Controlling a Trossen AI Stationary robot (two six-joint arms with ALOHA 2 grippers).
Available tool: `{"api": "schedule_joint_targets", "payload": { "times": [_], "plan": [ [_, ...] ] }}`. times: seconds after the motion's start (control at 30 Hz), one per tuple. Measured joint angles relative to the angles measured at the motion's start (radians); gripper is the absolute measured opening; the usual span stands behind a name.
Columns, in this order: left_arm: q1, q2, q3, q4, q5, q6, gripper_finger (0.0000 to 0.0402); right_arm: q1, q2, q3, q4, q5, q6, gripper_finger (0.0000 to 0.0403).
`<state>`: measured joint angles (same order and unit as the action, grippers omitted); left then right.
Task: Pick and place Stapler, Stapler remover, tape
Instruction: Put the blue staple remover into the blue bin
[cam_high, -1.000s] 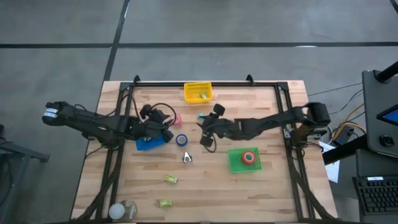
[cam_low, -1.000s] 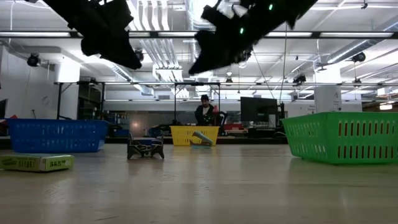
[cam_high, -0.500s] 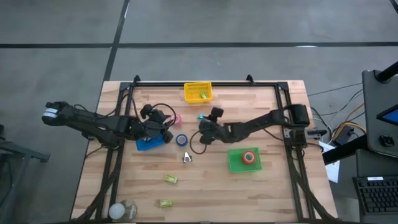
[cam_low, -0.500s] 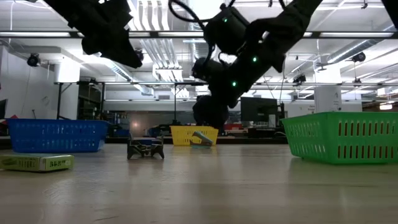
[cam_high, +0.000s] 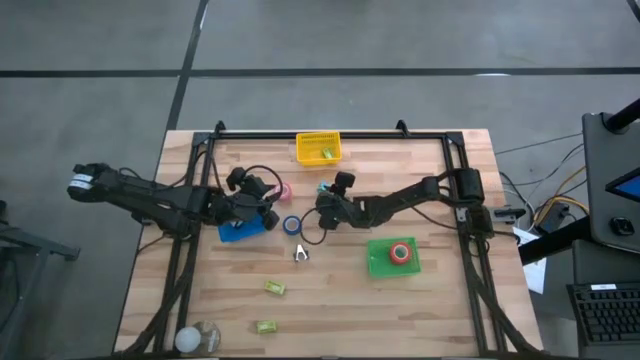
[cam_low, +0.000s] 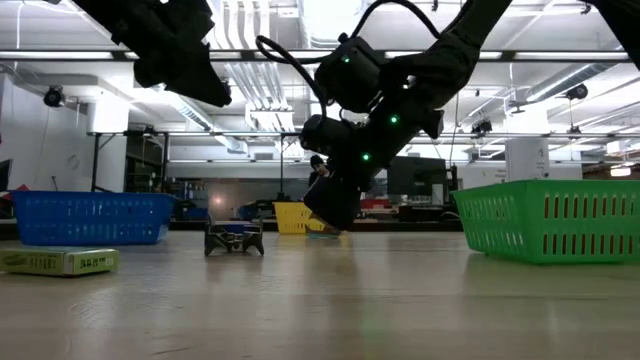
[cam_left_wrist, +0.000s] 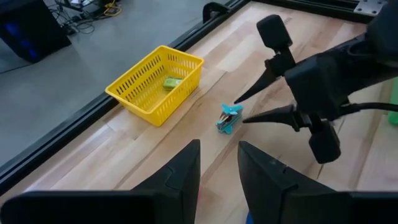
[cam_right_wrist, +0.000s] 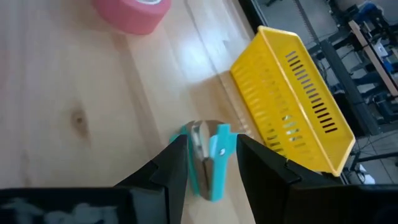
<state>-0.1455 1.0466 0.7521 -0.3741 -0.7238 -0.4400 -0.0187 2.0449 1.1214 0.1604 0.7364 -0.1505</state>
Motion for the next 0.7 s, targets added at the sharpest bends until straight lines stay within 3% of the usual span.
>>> {"api": "schedule_joint_targets", "payload": {
  "times": [0.3, 0.7],
  "plan": [
    [0.000, 0.000, 0.000, 0.000, 0.000, 0.000, 0.0108, -0.030, 0.001, -0.003, -0.002, -0.080, 0.024, 0.0110],
    [0.000, 0.000, -0.001, 0.000, -0.001, 0.000, 0.0110, -0.049, 0.002, -0.017, 0.001, -0.085, 0.052, 0.0084]
  ]
}}
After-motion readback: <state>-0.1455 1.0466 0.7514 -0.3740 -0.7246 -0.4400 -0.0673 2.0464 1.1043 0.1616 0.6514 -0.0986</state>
